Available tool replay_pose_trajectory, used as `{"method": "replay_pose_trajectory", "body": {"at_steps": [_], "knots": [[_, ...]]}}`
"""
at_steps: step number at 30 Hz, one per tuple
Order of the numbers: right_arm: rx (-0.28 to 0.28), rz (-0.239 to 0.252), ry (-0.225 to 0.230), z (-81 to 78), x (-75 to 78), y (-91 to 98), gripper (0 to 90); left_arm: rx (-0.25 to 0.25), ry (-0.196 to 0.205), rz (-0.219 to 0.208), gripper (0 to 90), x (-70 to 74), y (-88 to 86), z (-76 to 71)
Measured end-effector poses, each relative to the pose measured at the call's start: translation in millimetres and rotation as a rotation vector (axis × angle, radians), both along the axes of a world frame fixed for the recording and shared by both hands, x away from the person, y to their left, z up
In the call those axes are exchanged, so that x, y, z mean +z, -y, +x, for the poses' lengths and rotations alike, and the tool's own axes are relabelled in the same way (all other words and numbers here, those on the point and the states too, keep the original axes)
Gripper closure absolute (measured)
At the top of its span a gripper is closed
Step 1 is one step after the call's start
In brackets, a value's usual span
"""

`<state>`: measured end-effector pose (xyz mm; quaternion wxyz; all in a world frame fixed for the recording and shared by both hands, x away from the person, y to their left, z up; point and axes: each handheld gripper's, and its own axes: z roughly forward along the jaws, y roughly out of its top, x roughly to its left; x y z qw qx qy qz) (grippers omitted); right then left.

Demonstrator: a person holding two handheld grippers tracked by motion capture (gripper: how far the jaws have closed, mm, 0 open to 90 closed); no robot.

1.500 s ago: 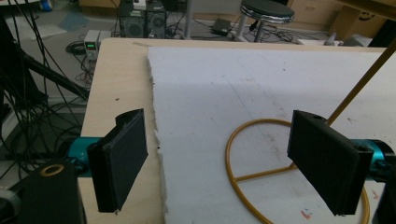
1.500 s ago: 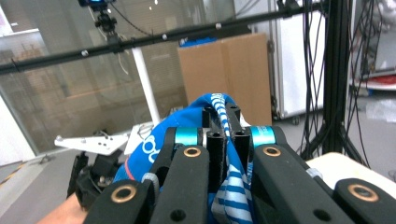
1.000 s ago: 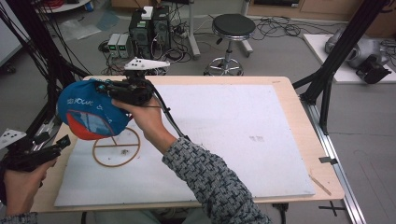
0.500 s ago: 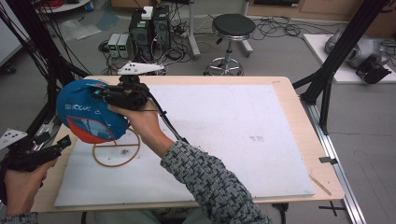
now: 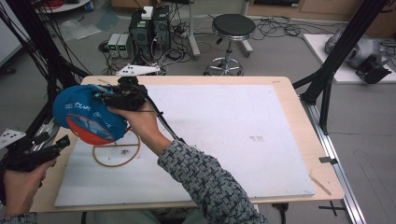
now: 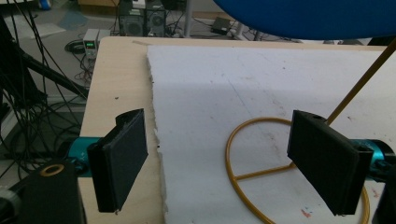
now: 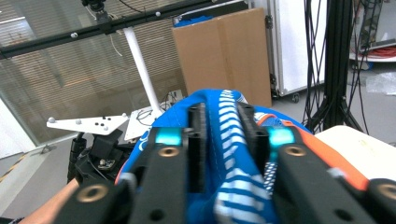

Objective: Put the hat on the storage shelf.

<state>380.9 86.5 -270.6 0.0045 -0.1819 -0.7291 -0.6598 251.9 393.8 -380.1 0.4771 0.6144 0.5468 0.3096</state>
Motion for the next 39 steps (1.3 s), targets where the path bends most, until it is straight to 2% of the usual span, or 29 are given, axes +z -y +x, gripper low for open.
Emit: {"method": "replay_pose_trajectory", "body": {"at_steps": [3,14,24,28,32,33,37,39], "knots": [[-0.003,0.003,-0.009,0.5,-0.5,0.4,64.4,-0.003,-0.002,0.002,20.2,0.0,0.4,0.2],[-0.009,0.042,-0.007,1.5,1.8,3.8,53.4,-0.002,-0.001,-0.001,20.2,-0.1,0.1,0.1],[-0.029,0.055,0.003,2.5,7.5,14.3,47.4,-0.008,-0.004,0.002,20.2,-0.7,1.5,0.9],[-0.054,0.05,0.029,2.4,10.1,27.6,44.8,-0.008,-0.004,0.002,20.2,-1.0,0.9,0.7],[-0.08,0.052,0.032,3.9,11.6,40.8,43.6,-0.014,-0.006,0.003,20.2,-1.5,2.0,1.4],[-0.101,0.053,0.04,5.3,12.4,52.1,42.8,-0.015,-0.007,0.003,20.2,-1.7,2.6,1.8],[-0.135,0.048,0.044,6.3,13.6,67.8,41.0,-0.022,-0.01,0.013,20.2,-2.4,4.0,2.4],[-0.168,0.052,0.056,7.4,14.4,86.4,40.1,-0.022,-0.012,0.01,20.2,-2.9,4.6,2.8]]}}
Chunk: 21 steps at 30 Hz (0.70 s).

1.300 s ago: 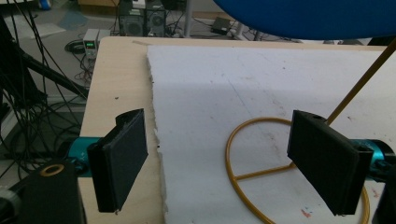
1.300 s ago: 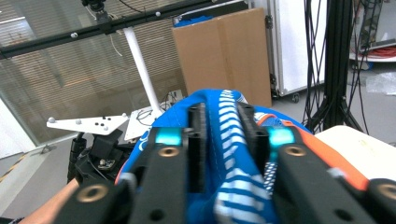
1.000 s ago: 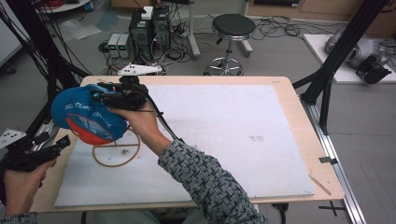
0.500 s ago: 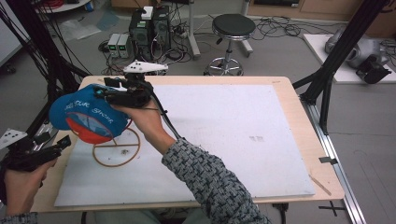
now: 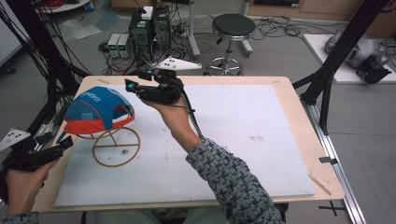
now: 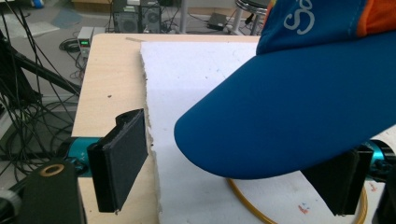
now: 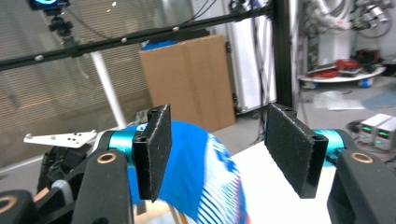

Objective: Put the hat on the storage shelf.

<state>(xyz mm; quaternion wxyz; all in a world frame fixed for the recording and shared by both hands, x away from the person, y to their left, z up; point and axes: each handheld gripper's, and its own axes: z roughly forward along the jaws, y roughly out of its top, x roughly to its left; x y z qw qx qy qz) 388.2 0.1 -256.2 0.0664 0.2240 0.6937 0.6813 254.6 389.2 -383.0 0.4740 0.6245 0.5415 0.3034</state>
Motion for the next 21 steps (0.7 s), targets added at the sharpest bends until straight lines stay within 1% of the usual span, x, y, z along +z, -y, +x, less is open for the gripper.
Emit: {"method": "replay_pose_trajectory", "body": {"at_steps": [1,2,3,4,5,7,8,10,12,13,14,15,21], "knots": [[0.0,0.0,0.0,0.0,0.0,0.0,40.1,-0.001,-0.002,0.002,20.2,-0.1,0.1,-0.1],[-0.023,0.004,-0.001,0.4,-0.2,12.9,39.4,-0.007,-0.006,0.005,20.2,0.1,0.2,-0.8],[-0.034,0.004,0.001,0.9,-0.5,19.5,39.1,-0.007,-0.006,0.005,20.2,0.1,0.2,-0.8],[-0.034,0.004,0.001,0.9,-0.5,19.5,39.1,-0.009,-0.004,0.007,20.2,0.4,0.8,-1.3],[-0.059,0.004,-0.003,1.2,-0.6,32.4,38.4,-0.01,-0.003,0.007,20.2,0.7,1.0,-1.5],[-0.081,0.012,0.002,1.7,0.1,45.1,38.2,-0.017,0.001,0.011,20.2,1.7,3.0,-2.2],[-0.081,0.012,0.002,1.7,0.1,45.1,38.2,-0.017,0.001,0.011,20.2,1.7,3.0,-2.2],[-0.101,0.024,0.004,1.4,0.8,58.2,38.1,-0.033,0.0,0.01,20.2,2.9,5.7,-2.7],[-0.115,0.022,0.009,0.8,1.4,67.7,37.9,-0.048,0.0,0.015,20.2,4.3,8.3,-3.4],[-0.126,0.022,0.012,-0.2,1.5,74.8,37.9,-0.056,0.001,0.018,20.2,4.8,9.1,-3.8],[-0.144,0.022,0.013,-1.8,1.3,85.8,37.9,-0.064,0.003,0.018,20.2,5.4,10.3,-4.4],[-0.144,0.022,0.013,-1.8,1.3,85.8,37.9,-0.067,0.006,0.02,20.2,5.9,11.2,-4.8],[-0.193,0.028,0.014,-7.4,-3.4,118.2,37.9,-0.083,0.02,0.028,20.1,8.2,14.7,-7.3]]}}
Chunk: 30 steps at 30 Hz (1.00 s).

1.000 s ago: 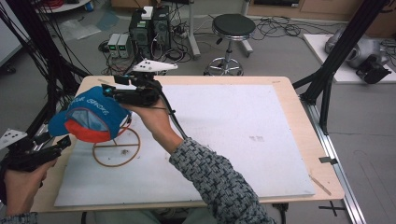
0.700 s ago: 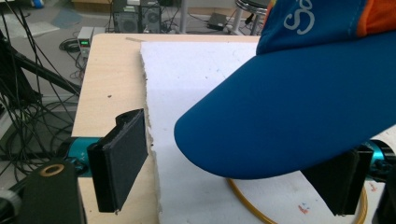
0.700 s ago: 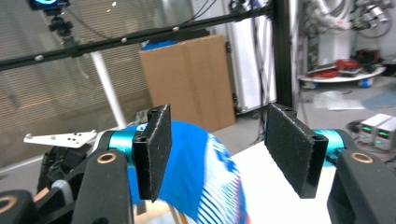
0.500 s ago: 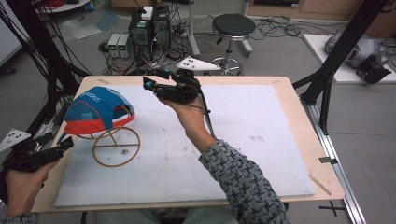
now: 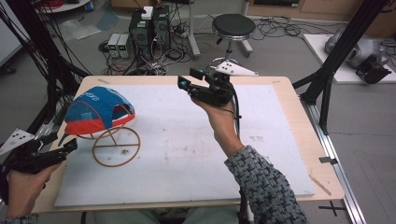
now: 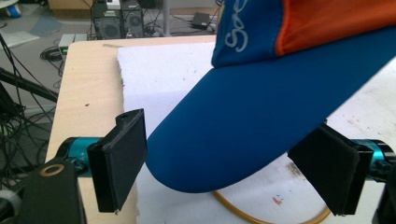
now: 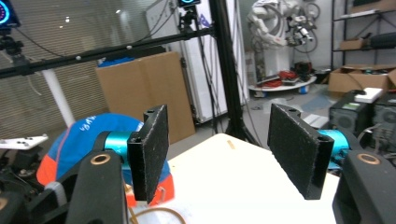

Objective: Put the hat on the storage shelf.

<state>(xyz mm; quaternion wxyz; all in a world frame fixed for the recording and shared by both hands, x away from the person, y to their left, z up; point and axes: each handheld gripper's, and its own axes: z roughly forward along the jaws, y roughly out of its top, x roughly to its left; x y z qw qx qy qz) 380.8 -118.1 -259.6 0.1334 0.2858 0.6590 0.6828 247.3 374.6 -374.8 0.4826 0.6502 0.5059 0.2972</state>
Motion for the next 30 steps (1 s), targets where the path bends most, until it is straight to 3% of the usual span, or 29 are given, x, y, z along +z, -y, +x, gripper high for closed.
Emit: {"method": "replay_pose_trajectory", "body": {"at_steps": [7,9,11,14,19,20,22,23,27,30], "knots": [[-0.069,-0.019,-0.007,-6.9,-10.6,38.0,37.0,-0.028,0.018,0.026,19.9,4.6,2.8,-4.5],[-0.117,-0.038,0.003,-14.4,-15.9,58.3,36.4,-0.031,0.023,0.029,19.9,6.3,3.4,-6.2],[-0.126,-0.044,0.003,-16.9,-17.4,62.9,36.5,-0.035,0.028,0.034,19.9,8.1,4.3,-7.7],[-0.187,-0.077,0.012,-31.9,-31.1,89.4,36.5,-0.038,0.032,0.04,19.9,9.7,6.4,-8.7],[-0.242,-0.094,-0.004,-44.6,-47.2,113.7,36.4,-0.044,0.028,0.049,19.9,9.1,8.5,-8.4],[-0.284,-0.099,-0.008,-50.3,-56.0,129.0,36.2,-0.044,0.028,0.049,19.9,9.1,8.5,-8.5],[-0.299,-0.099,-0.012,-52.0,-58.7,134.0,36.2,-0.043,0.027,0.05,19.9,8.8,8.6,-8.6],[-0.342,-0.111,-0.026,-55.5,-65.8,148.3,35.4,-0.046,0.025,0.053,19.9,8.7,8.3,-8.6],[-0.378,-0.094,-0.036,-59.9,-77.0,162.8,35.3,-0.041,0.026,0.05,19.9,8.2,7.5,-8.4],[-0.422,-0.117,-0.049,-65.3,-91.8,174.3,34.6,-0.039,0.025,0.052,19.9,8.1,6.5,-7.7]]}}
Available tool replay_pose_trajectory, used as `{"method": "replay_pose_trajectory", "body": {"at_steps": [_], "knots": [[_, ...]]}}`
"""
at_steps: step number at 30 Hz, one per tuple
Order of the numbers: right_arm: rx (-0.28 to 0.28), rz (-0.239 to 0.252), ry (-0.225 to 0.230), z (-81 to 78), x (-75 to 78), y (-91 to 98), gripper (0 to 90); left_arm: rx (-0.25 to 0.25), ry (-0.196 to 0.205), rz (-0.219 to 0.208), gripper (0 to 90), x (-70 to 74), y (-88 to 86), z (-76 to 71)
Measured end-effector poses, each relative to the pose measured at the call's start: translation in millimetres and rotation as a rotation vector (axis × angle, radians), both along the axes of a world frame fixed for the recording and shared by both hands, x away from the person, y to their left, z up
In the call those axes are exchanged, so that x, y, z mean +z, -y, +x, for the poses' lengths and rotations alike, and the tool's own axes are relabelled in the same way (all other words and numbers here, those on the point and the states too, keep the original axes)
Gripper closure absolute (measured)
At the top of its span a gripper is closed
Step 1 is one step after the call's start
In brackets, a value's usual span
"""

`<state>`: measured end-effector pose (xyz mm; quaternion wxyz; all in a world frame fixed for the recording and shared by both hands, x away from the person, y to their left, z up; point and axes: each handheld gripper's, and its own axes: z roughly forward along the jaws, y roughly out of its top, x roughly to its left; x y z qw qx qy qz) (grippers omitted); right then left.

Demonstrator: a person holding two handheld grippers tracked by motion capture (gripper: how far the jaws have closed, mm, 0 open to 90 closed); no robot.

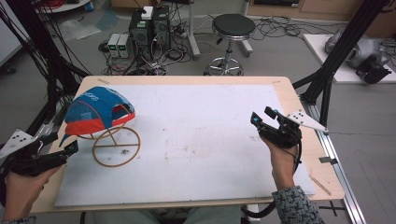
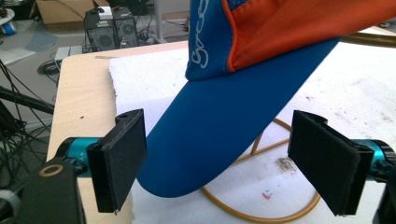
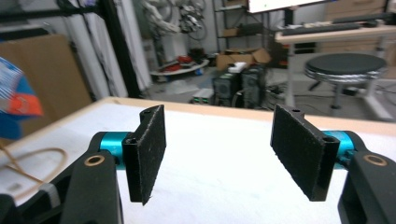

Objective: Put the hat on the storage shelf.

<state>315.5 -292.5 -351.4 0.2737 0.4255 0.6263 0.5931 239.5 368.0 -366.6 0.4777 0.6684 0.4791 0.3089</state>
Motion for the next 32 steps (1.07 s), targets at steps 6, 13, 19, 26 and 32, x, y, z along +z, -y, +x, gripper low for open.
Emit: {"method": "replay_pose_trajectory", "body": {"at_steps": [6,13,19,26,32], "knots": [[-0.083,-0.014,-0.026,-7.2,-22.2,17.7,27.4,-0.003,0.0,-0.004,19.9,0.1,-0.5,1.2],[-0.124,-0.012,-0.055,-11.6,-45.7,28.3,23.8,-0.003,0.002,0.005,19.9,0.2,0.0,2.9],[-0.175,-0.043,-0.078,-13.9,-61.8,33.8,21.1,-0.013,-0.003,0.011,19.9,-0.4,2.3,5.6],[-0.151,-0.126,-0.063,-12.0,-64.4,27.7,20.2,-0.012,-0.005,0.01,19.9,-1.5,2.7,7.8],[-0.147,-0.159,-0.067,-10.3,-66.4,26.8,19.9,-0.014,-0.012,0.008,19.9,-3.1,2.8,10.3]]}}
